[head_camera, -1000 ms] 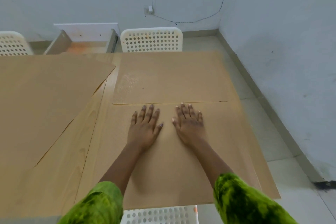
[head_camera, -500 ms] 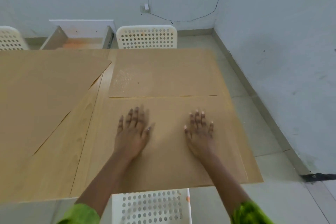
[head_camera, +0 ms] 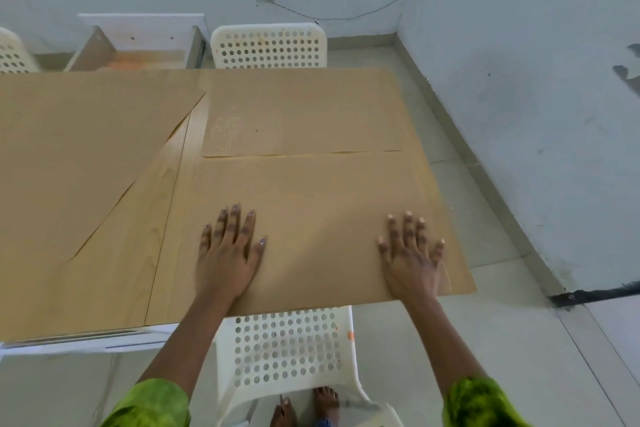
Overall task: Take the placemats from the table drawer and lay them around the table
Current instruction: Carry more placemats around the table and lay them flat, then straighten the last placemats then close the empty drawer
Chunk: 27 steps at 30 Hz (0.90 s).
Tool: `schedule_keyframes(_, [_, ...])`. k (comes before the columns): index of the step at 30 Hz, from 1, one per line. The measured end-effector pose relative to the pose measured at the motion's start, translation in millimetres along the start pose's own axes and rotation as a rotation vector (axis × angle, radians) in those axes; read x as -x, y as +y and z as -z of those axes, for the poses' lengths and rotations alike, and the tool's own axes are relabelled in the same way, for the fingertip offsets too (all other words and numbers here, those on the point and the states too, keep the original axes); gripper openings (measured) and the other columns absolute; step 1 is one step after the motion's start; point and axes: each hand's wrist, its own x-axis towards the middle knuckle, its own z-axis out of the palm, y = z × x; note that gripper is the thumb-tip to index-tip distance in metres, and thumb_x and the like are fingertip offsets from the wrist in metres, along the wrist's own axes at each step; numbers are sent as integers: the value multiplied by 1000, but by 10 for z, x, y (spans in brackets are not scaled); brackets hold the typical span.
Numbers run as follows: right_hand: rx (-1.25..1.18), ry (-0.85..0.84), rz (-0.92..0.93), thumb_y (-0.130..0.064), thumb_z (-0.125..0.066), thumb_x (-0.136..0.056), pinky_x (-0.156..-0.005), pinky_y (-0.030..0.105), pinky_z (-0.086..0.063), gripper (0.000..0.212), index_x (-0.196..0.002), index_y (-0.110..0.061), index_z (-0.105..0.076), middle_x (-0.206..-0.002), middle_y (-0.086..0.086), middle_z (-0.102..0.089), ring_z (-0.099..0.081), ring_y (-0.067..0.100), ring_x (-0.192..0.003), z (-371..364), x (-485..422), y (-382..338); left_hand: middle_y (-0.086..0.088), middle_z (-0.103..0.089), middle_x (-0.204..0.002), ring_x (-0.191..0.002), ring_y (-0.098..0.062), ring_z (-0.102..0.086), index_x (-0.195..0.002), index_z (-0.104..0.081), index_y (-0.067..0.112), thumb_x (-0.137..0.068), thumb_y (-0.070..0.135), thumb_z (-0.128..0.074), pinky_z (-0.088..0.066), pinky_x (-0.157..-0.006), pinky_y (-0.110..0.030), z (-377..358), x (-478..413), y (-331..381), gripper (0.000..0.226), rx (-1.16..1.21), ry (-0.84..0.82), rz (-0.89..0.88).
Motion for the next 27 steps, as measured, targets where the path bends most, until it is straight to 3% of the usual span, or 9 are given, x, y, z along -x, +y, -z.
schedule_keyframes(8, [8,-24,0,-53,-9,-96,-115,52,8,58,-148,-34,7,-160,-2,9,12,20,-147,68,-40,38,-4,-4,-160,-147,-24,-3,-150,-8,27,-83,60,4,-3,-118,-43,24,-35,9,76,-9,-28,-5])
schedule_keyframes(13, [-196,-17,12,-46,-18,-98,-115,50,9,57,-150,-27,-4,-160,0,5,13,20,-147,167,111,-85,-5,4,-160,-147,-22,8,-151,-2,18,-98,45,-17,2,-119,-41,181,9,15,61,74,-138,16])
schedule_keyframes(15, [-332,8,46,-39,-22,-100,-117,47,2,53,-150,-24,-13,-161,1,-2,7,19,-148,235,241,-226,-8,-5,-160,-147,-21,1,-150,-9,12,-100,38,-23,-1,-119,-40,337,136,57,59,187,-90,14])
schedule_keyframes(20, [-538,-39,111,-21,-36,-98,-107,34,-31,39,-135,-12,-48,-140,10,-50,-43,25,-129,375,671,-682,-9,-48,-142,-131,-22,-45,-135,-47,11,-99,26,-39,-33,-106,-34,646,634,17,41,659,80,181])
schedule_keyframes(23, [-656,-130,184,-17,-38,-97,-98,25,-36,36,-128,-11,-55,-134,4,-56,-51,20,-123,371,915,-1010,-7,-63,-123,-113,-21,-58,-122,-59,10,-97,23,-43,-41,-90,-28,740,884,-150,32,842,147,309])
schedule_keyframes(27, [-833,-257,246,-15,-41,-95,-76,21,-45,30,-118,-15,-60,-122,2,-63,-62,16,-99,261,1163,-1557,-2,-68,-107,-99,-16,-61,-115,-61,10,-96,16,-45,-43,-84,-25,849,1192,-584,27,974,215,390])
